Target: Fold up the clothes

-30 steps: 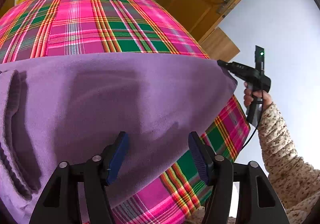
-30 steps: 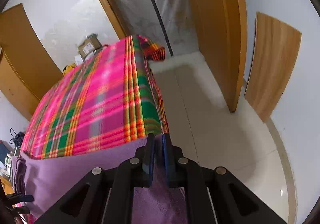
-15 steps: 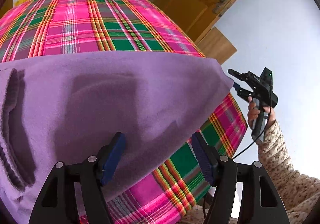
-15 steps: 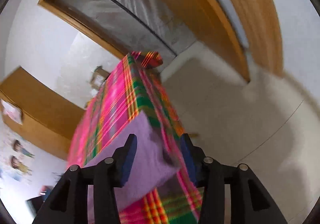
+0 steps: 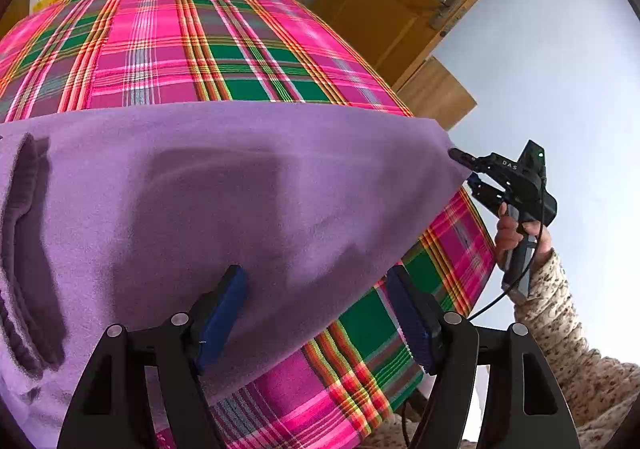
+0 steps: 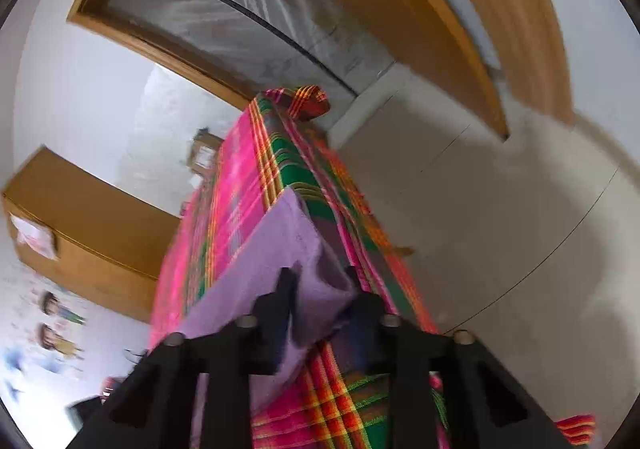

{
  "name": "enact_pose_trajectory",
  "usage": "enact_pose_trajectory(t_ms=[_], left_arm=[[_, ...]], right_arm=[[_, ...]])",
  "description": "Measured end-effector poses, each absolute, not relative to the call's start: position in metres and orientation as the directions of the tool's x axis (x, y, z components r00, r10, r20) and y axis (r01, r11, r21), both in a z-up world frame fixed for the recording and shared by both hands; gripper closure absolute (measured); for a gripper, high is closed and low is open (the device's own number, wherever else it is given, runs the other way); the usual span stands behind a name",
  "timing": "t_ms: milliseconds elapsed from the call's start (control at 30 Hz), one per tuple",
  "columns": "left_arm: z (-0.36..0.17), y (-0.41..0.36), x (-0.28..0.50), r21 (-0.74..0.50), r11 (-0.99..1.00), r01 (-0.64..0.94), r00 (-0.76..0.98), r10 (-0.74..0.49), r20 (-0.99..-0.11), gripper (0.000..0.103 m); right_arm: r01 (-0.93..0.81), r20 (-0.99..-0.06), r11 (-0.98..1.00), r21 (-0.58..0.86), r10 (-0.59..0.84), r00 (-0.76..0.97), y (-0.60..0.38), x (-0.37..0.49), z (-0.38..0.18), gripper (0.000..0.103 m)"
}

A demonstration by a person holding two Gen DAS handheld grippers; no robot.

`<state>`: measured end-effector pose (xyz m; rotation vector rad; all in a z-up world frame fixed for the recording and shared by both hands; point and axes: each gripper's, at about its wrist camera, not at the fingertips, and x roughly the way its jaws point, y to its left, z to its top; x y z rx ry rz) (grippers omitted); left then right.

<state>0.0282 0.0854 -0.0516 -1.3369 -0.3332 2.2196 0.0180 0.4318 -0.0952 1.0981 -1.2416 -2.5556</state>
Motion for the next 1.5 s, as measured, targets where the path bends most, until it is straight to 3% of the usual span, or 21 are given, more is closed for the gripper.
enact_pose_trajectory(t_ms=[33, 67, 333, 533, 733, 1133, 1500], left_arm=[[-0.052, 0.085, 0.028, -0.461, -0.833, -0.307, -0.375, 0.551, -0.745, 0.029], [-0.052, 0.085, 0.029, -0.461, -0.833, -0.306, -0.376, 0.551, -0.745, 0.029], [-0.052, 0.085, 0.028, -0.466, -0.828, -0.311, -0.377, 0.558, -0.739, 0.029], [-0.051, 0.085, 0.03, -0.461, -0.831, -0.312, -0.378, 0.554, -0.742, 0.029], [-0.049, 0.083, 0.033, -0.466, -0.825, -0.321, -0.376, 0.562, -0.736, 0.029], [-0.039, 0.061, 0.043, -0.508, -0.808, -0.299, -0.411, 0.589, -0.696, 0.029], [-0.024, 0.013, 0.057, -0.555, -0.797, -0.239, -0.49, 0.592, -0.64, 0.029]], right_arm=[[-0.195, -0.553, -0.667, 0.719, -0.379, -0.742, 0.429, 0.019, -0.092, 0.09], [-0.18, -0.543, -0.668, 0.722, -0.386, -0.746, 0.426, 0.02, -0.088, 0.091], [-0.15, -0.538, -0.769, 0.622, -0.28, -0.795, 0.408, 0.033, -0.05, 0.092], [-0.251, -0.655, -0.81, 0.53, -0.202, -0.728, 0.401, 0.022, -0.065, 0.091], [-0.178, -0.601, -0.86, 0.478, -0.173, -0.78, 0.379, 0.029, -0.029, 0.091], [0.198, -0.479, -0.936, 0.29, -0.321, -0.817, 0.242, 0.039, 0.059, 0.091], [0.377, -0.538, -0.903, 0.205, -0.426, -0.727, 0.136, 0.041, 0.047, 0.092]])
